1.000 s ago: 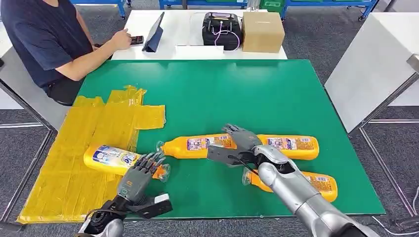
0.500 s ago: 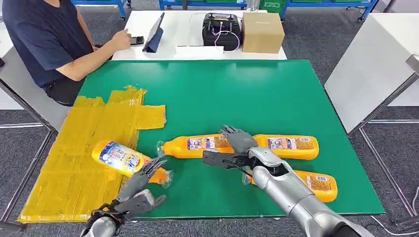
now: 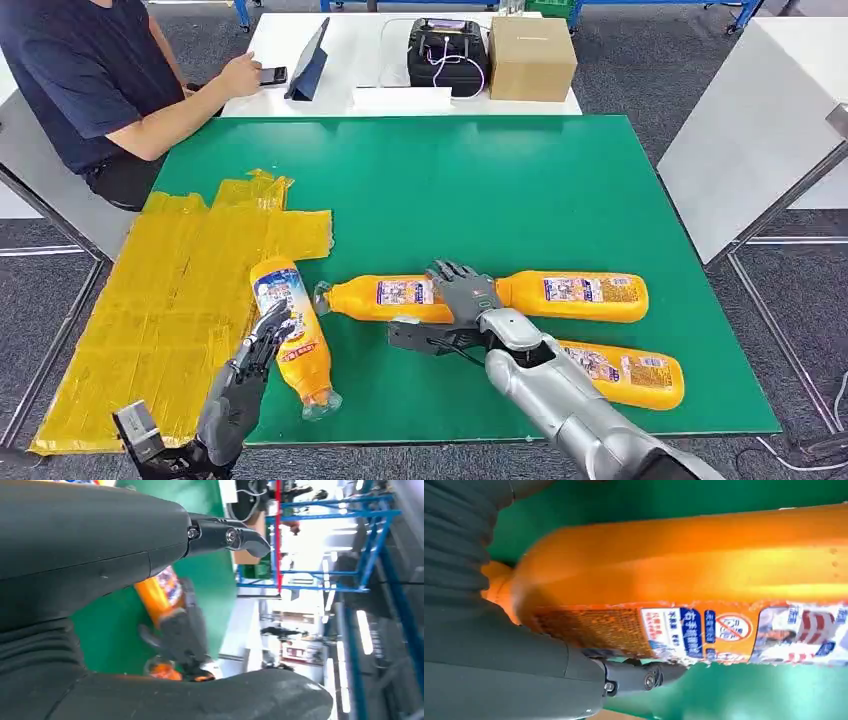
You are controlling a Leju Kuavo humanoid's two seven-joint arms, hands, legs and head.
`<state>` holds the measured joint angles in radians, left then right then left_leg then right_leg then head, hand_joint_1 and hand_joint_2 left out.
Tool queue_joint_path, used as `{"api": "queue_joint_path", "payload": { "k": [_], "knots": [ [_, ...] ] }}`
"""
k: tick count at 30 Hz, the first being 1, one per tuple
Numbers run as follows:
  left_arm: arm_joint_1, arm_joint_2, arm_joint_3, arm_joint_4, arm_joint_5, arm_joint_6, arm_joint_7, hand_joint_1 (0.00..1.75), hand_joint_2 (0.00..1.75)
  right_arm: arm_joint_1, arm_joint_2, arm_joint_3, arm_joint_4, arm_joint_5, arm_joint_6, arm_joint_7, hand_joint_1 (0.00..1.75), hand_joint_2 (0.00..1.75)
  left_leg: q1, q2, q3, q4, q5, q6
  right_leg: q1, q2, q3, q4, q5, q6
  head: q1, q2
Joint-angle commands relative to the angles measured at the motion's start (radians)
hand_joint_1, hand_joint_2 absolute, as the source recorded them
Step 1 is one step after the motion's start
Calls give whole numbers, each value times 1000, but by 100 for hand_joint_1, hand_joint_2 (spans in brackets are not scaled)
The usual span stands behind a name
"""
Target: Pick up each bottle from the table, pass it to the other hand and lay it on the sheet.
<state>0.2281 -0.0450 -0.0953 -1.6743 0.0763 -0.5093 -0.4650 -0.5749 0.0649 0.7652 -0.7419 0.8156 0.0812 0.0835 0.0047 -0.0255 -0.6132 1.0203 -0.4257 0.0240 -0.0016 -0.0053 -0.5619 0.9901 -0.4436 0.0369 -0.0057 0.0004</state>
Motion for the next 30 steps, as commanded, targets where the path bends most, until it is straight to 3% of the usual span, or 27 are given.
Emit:
{"api": "queue_joint_path", "payload": {
  "k": [1,8,9,10,19,30],
  "knots": [
    [13,-40,51,-43,15,-33,-10,0,0,-53,77,-24,230,35,-20,1,0,175,0,4,2,0,0,-1,1,2,2,-1,1,0,0,0],
    [5,-41,43,-50,17,-38,-8,0,0,-64,94,-21,274,61,2,18,0,175,1,6,4,-1,0,-1,1,2,3,-1,1,0,0,0],
    [1,-42,40,-45,42,-55,-12,0,0,-61,100,-31,298,70,11,21,73,175,1,7,4,-1,0,-1,1,3,3,-2,1,-1,0,0],
    [0,-43,38,-48,30,-47,-14,0,0,-55,102,-35,312,74,14,22,175,175,0,6,4,-1,0,-1,0,2,3,-2,1,-1,0,0],
    [24,-48,51,-93,46,-30,-12,0,0,-26,99,-78,342,86,-14,11,175,175,1,4,13,-1,-3,-3,1,1,2,-2,-1,-2,0,0],
    [35,-59,67,-105,52,-24,-3,0,0,-29,92,-104,314,79,-21,10,175,175,1,4,13,-2,-3,-3,1,1,2,-3,-1,-2,0,0]
  ]
}}
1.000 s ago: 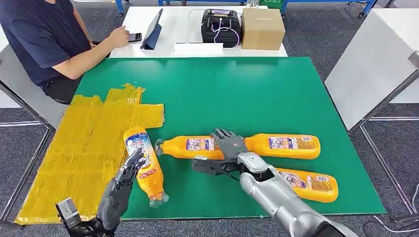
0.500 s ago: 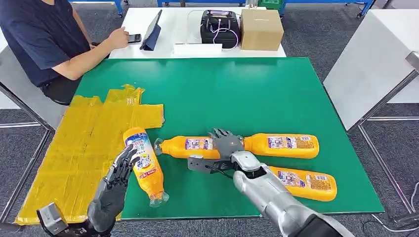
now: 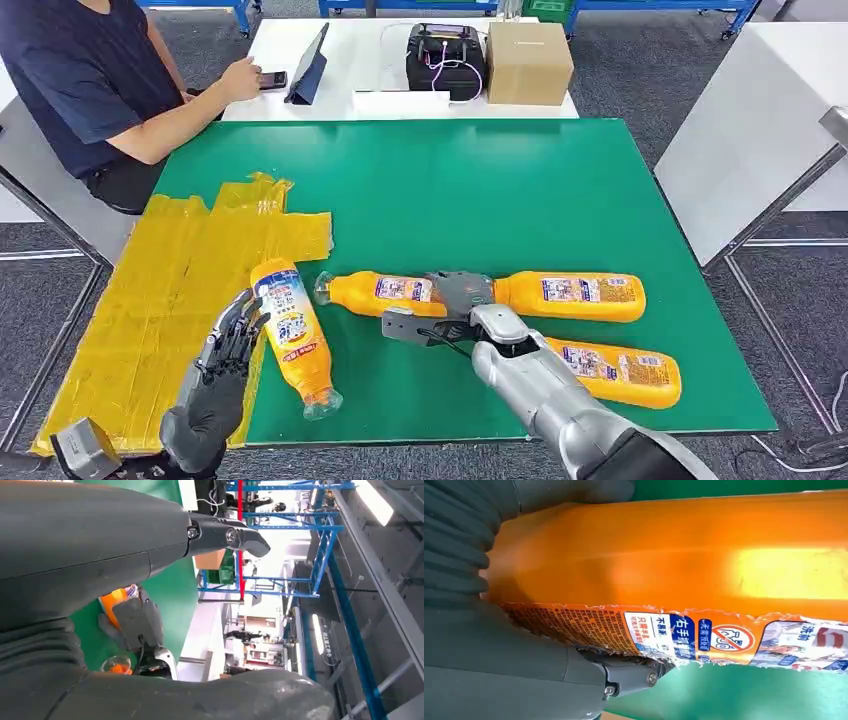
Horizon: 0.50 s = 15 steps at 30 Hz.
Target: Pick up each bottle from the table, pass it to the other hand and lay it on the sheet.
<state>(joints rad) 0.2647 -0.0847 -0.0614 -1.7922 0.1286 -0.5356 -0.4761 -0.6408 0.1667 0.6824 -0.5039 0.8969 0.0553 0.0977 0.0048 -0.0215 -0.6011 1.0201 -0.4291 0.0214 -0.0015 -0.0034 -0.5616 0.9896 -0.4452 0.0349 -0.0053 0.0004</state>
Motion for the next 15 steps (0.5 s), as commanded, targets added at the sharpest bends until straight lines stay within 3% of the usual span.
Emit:
{"api": "queue_joint_path", "payload": {
  "k": [1,9,12,13,15],
  "knots": [
    [-1,-20,33,13,0,2,8,0,0,37,-9,-21,77,-2,5,-4,175,175,0,0,1,-1,0,0,0,-1,2,-2,0,0,0,0],
    [20,-50,70,1,20,18,27,0,0,54,-25,-109,-7,-32,-73,-26,175,175,0,0,1,-1,0,0,0,-1,2,-2,0,0,0,0],
    [76,-130,145,-34,76,32,57,0,0,146,-35,-231,-239,-71,-209,-35,175,175,1,2,0,-2,1,-1,1,0,1,-3,1,0,0,0],
    [96,-154,168,-50,98,26,78,0,175,200,-33,-268,-364,-88,-245,-45,175,175,1,2,-1,-1,0,0,1,0,1,-2,1,0,0,0],
    [134,-207,218,-78,140,7,107,0,175,338,-35,-295,-694,-120,-254,-62,175,175,1,3,-2,0,-1,0,1,1,6,-2,0,0,0,0]
  ]
}}
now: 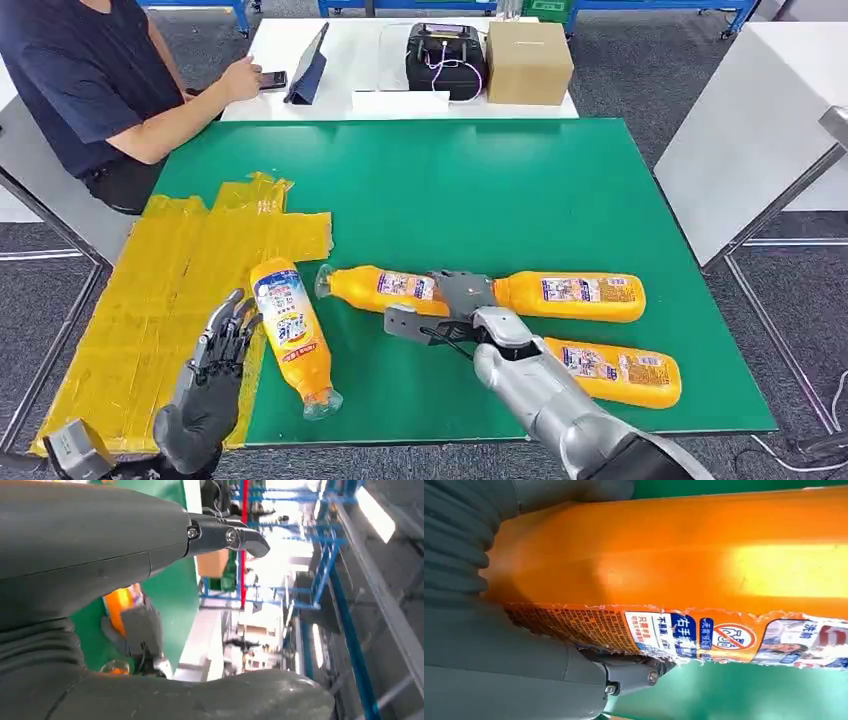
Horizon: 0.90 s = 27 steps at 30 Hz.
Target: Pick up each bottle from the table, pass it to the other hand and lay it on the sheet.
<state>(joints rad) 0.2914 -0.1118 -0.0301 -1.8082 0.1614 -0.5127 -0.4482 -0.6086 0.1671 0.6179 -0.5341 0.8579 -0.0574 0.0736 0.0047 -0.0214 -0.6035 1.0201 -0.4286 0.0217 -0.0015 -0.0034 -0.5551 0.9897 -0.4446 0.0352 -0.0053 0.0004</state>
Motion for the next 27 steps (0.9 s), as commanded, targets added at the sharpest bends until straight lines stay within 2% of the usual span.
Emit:
{"api": "queue_joint_path", "payload": {
  "k": [1,2,5,10,15,19,27],
  "knots": [
    [114,-199,203,-64,116,-32,97,0,175,347,-35,-224,-771,-90,-128,-31,175,175,1,3,-2,0,-1,0,1,1,-1,-2,-1,0,0,0],
    [123,-222,222,-70,129,-42,117,0,175,395,-38,-201,-896,-119,-113,-46,175,175,0,1,-4,1,-1,0,0,1,-2,0,-1,0,0,0],
    [144,-237,214,-80,168,-72,148,0,175,475,-63,-106,-1099,-128,-94,-67,175,175,0,2,-7,1,-3,0,1,1,-3,1,-3,0,0,0],
    [175,-237,152,-122,162,-60,145,0,175,515,-121,39,-1184,-87,-122,-121,175,175,0,0,-11,1,-2,0,1,0,-8,0,-2,0,0,0],
    [188,-235,131,-139,136,-58,130,0,175,515,-139,92,-1179,-63,-138,-134,175,175,1,1,-11,0,-2,-1,1,0,-10,-1,-1,0,0,0],
    [183,-220,102,-140,139,-75,128,0,175,495,-116,128,-1108,-63,-73,-142,175,175,0,1,-13,0,-1,0,0,1,-12,-1,0,0,0,0],
    [189,-125,-62,-159,130,-38,84,0,175,455,-113,228,-950,-45,18,-148,175,175,1,4,-8,-3,-2,-1,1,2,-6,-3,-1,0,0,0]
  ]
}}
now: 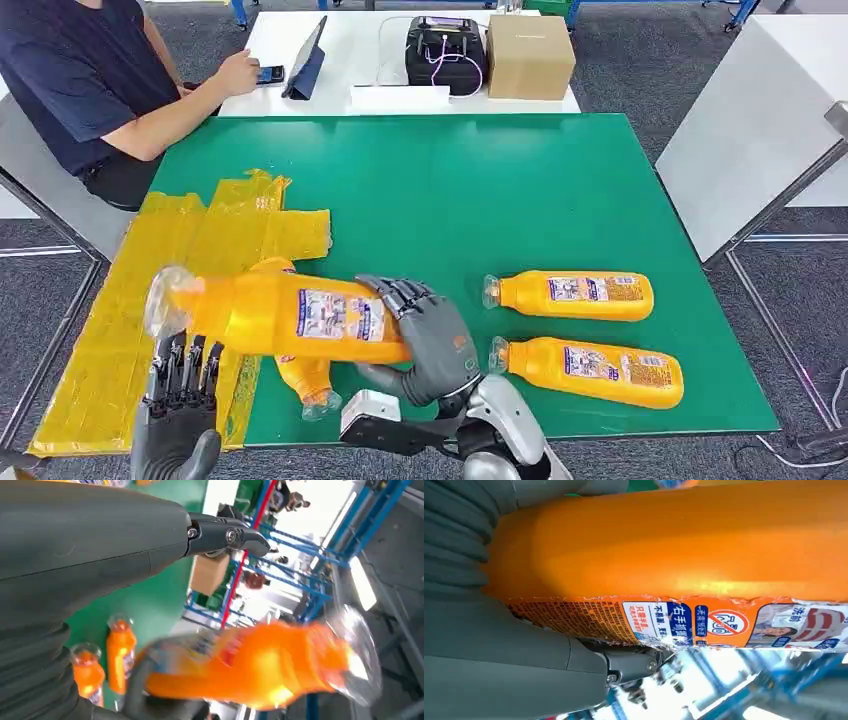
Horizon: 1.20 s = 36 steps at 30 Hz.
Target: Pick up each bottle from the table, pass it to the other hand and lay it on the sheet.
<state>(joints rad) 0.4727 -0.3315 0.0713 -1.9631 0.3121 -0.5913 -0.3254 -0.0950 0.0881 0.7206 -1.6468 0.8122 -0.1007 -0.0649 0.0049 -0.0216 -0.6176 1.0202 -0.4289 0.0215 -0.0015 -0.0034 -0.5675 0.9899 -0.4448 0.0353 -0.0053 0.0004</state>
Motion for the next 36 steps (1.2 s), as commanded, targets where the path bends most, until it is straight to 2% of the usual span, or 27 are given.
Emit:
{"api": "queue_joint_path", "payload": {
  "k": [1,7,13,27,31,32,36],
  "knots": [
    [8,104,-177,-5,-21,45,-43,0,175,-57,-33,130,168,-8,77,-12,175,175,0,3,5,-2,-1,-1,0,2,5,-3,0,0,0,0],
    [3,163,-250,-3,9,108,-57,0,175,-59,-43,207,194,16,126,-44,175,175,0,2,5,-2,-1,-1,0,1,5,-3,-1,-1,0,0],
    [-4,178,-253,27,-6,147,-64,0,175,-54,-48,285,169,68,145,-85,175,175,0,3,6,-3,-1,-1,0,2,5,-3,0,-1,0,0],
    [0,197,-278,47,-25,168,-44,0,175,-34,-62,281,129,79,150,-108,175,175,0,1,2,-1,0,0,0,0,2,-2,0,0,0,0],
    [-6,241,-334,100,-46,178,-61,0,175,-28,-58,259,99,74,146,-102,175,175,0,0,4,-2,0,-1,0,-1,4,-2,-1,0,0,0],
    [-9,255,-351,109,-33,196,-77,175,175,-22,-54,256,108,72,146,-101,175,175,0,-1,4,-2,0,-1,0,-2,0,-2,-1,0,0,0],
    [-7,255,-346,87,-43,223,-92,175,175,-19,-55,257,105,88,141,-93,175,175,0,1,3,-1,-1,-1,0,-1,0,-2,-1,0,0,0]
  ]
}}
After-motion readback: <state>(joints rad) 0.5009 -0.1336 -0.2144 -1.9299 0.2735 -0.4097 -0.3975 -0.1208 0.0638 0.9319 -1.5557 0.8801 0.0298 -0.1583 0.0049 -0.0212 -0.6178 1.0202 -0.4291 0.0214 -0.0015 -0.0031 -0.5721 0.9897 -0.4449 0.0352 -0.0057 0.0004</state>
